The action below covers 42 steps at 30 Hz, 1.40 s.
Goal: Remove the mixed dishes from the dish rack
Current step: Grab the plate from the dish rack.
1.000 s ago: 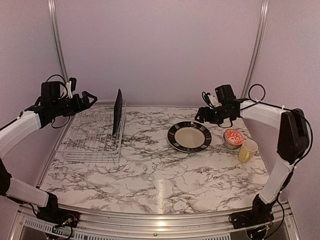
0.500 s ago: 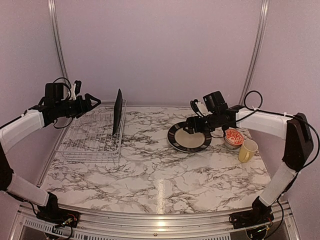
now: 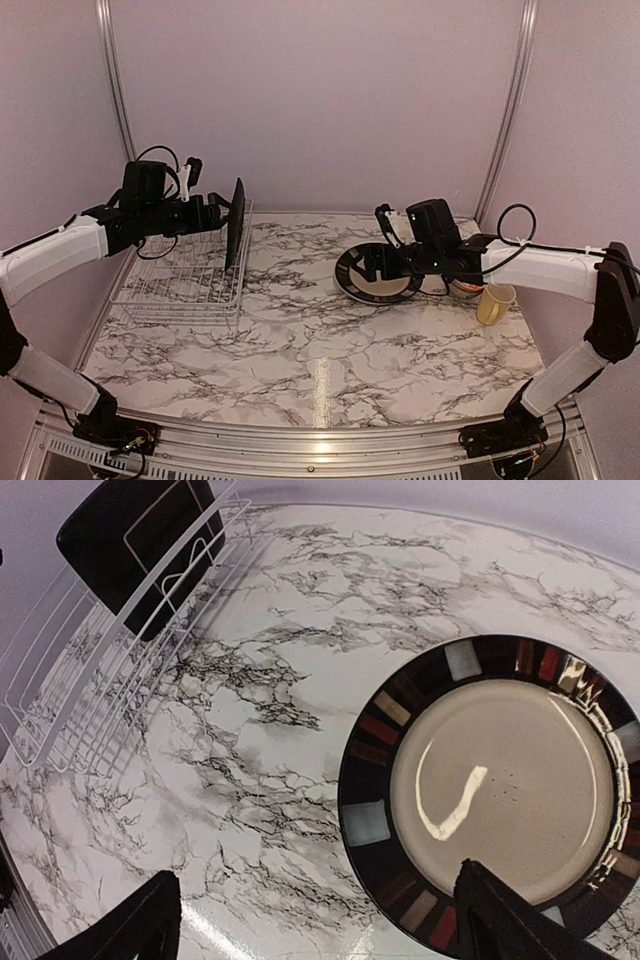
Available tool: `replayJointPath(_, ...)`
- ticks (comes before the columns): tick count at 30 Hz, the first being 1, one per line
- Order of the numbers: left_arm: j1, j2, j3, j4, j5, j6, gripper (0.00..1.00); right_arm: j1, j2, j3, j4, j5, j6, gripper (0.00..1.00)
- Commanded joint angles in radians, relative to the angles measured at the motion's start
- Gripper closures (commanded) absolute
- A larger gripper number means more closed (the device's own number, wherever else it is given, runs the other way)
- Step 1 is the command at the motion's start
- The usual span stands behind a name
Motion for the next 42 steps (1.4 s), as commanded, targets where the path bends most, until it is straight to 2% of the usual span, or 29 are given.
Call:
replayJointPath(1, -0.044, 0.115, 0.182, -0.140, -0.232, 0.033, 0.13, -0.001, -0.078, -0.050, 0.040, 0.063, 0.002, 0.06)
replayJointPath(3, -0.050, 0.180, 0.267, -0.202, -0.310, 0.025, 0.13, -0.002, -0.106, -0.072, 0.058, 0.059, 0.004, 0.04)
replayJointPath(7, -0.053, 0.276, 0.391, -0.293, -0.378, -0.016, 0.15, -0.002, -0.153, -0.092, 0.041, 0.076, 0.008, 0.02)
replayJointPath(21, -0.104, 0.442, 0.511, -0.375, -0.497, -0.028, 0.17, -0.002, -0.209, -0.134, 0.061, 0.091, -0.002, 0.02)
replayJointPath(24, -0.104, 0.474, 0.542, -0.400, -0.523, -0.023, 0.24, -0.003, -0.214, -0.145, 0.072, 0.083, -0.003, 0.02)
replayJointPath(31, -0.106, 0.516, 0.584, -0.422, -0.528, -0.024, 0.48, -0.003, -0.223, -0.160, 0.070, 0.091, 0.001, 0.01)
replayJointPath(35, -0.107, 0.525, 0.595, -0.426, -0.532, -0.017, 0.58, -0.003, -0.213, -0.151, 0.063, 0.090, 0.005, 0.01)
replayJointPath(42, -0.107, 0.562, 0.649, -0.455, -0.520, 0.010, 0.63, -0.002, -0.187, -0.142, 0.063, 0.081, 0.011, 0.01)
